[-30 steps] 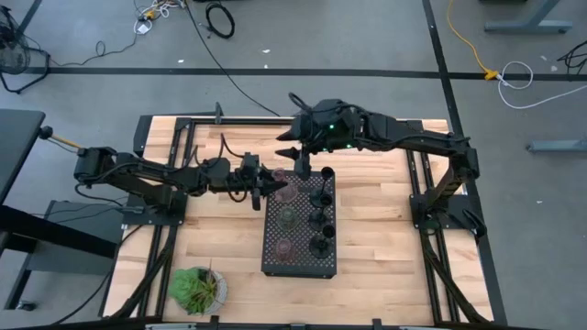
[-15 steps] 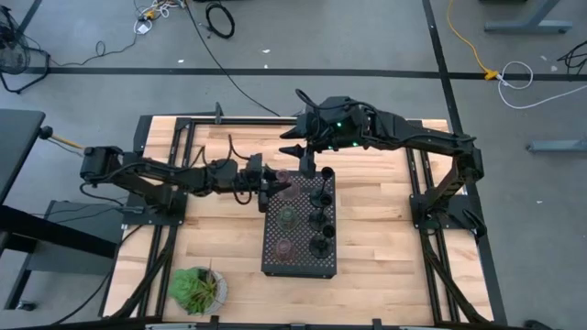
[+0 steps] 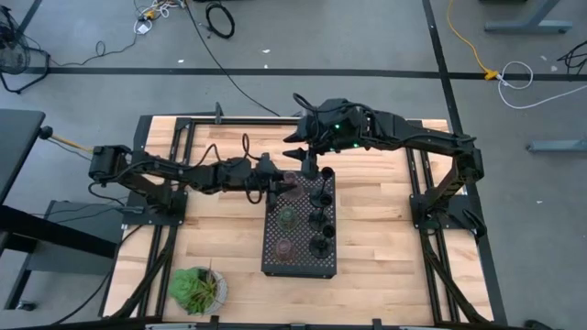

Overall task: Pick & Place candle stick holders
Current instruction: Put the pink glass candle holder on the shelf

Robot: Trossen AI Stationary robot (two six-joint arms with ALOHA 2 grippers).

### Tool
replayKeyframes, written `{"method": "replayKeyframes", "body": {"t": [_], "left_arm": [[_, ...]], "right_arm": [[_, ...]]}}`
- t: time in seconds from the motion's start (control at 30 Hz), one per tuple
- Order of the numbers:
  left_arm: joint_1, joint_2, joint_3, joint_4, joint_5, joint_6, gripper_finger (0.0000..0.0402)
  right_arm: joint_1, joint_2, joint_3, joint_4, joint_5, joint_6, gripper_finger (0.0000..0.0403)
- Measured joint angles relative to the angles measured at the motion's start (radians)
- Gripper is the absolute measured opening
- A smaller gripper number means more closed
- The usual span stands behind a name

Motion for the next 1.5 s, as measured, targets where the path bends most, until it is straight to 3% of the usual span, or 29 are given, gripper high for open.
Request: {"method": "replayKeyframes", "body": {"t": [0.57, 0.73, 0.83, 1.5], "left_arm": [[-0.001, -0.002, 0.001, -0.014, 0.011, -0.039, 0.0127], [-0.001, -0.002, 0.001, -0.022, 0.014, -0.074, 0.0180], [-0.001, -0.002, 0.000, -0.025, 0.024, -0.088, 0.0191], [-0.001, -0.002, 0.000, -0.021, 0.050, -0.090, 0.0189]], "right_arm": [[0.000, 0.000, 0.000, -0.006, 0.001, -0.060, 0.0171], [0.000, 0.000, 0.000, -0.005, 0.001, -0.091, 0.0171], [0.000, 0.000, 0.000, -0.001, 0.015, -0.105, 0.0171], [-0.005, 0.000, 0.000, 0.010, 0.016, -0.139, 0.0171]]}}
